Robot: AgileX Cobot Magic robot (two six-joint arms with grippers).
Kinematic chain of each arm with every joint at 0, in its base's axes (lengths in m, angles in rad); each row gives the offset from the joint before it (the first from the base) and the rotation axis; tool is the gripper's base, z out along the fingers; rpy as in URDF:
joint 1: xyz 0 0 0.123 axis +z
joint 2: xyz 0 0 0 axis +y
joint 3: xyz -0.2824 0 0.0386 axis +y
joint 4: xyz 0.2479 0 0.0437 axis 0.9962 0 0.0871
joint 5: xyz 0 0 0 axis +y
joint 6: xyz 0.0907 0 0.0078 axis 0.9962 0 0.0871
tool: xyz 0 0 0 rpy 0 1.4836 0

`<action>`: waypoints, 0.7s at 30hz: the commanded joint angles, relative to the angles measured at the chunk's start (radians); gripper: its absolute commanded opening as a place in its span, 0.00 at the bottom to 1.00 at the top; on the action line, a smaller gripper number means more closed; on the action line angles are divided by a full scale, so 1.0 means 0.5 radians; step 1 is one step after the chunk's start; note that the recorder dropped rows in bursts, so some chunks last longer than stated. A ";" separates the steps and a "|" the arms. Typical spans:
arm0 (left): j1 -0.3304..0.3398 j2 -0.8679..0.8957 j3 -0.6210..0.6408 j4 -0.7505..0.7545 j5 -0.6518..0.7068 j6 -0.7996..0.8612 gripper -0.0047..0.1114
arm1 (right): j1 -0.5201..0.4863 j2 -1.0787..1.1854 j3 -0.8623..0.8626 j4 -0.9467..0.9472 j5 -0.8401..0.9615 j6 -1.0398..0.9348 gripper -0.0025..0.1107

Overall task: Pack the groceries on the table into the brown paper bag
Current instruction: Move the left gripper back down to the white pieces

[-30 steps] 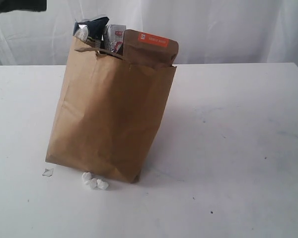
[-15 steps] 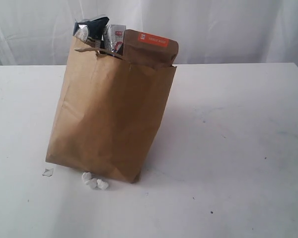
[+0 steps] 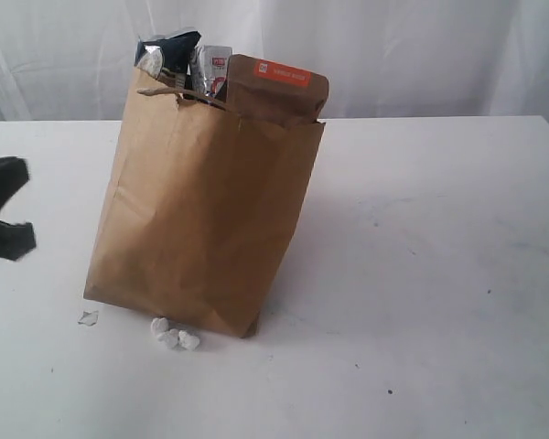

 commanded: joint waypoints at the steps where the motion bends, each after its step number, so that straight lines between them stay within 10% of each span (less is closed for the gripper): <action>1: -0.033 0.218 0.020 0.850 -0.503 -0.181 0.04 | 0.009 0.004 0.009 0.006 -0.012 0.001 0.02; 8: -0.033 0.480 0.020 0.484 -0.436 -0.196 0.05 | 0.009 0.004 0.009 0.006 -0.012 0.001 0.02; 14: -0.033 0.734 0.020 1.017 -0.480 -0.722 0.54 | 0.009 0.004 0.009 0.006 -0.012 0.001 0.02; 21: -0.071 0.997 0.151 1.139 -0.504 -0.416 0.57 | 0.009 0.004 0.009 0.006 -0.012 0.001 0.02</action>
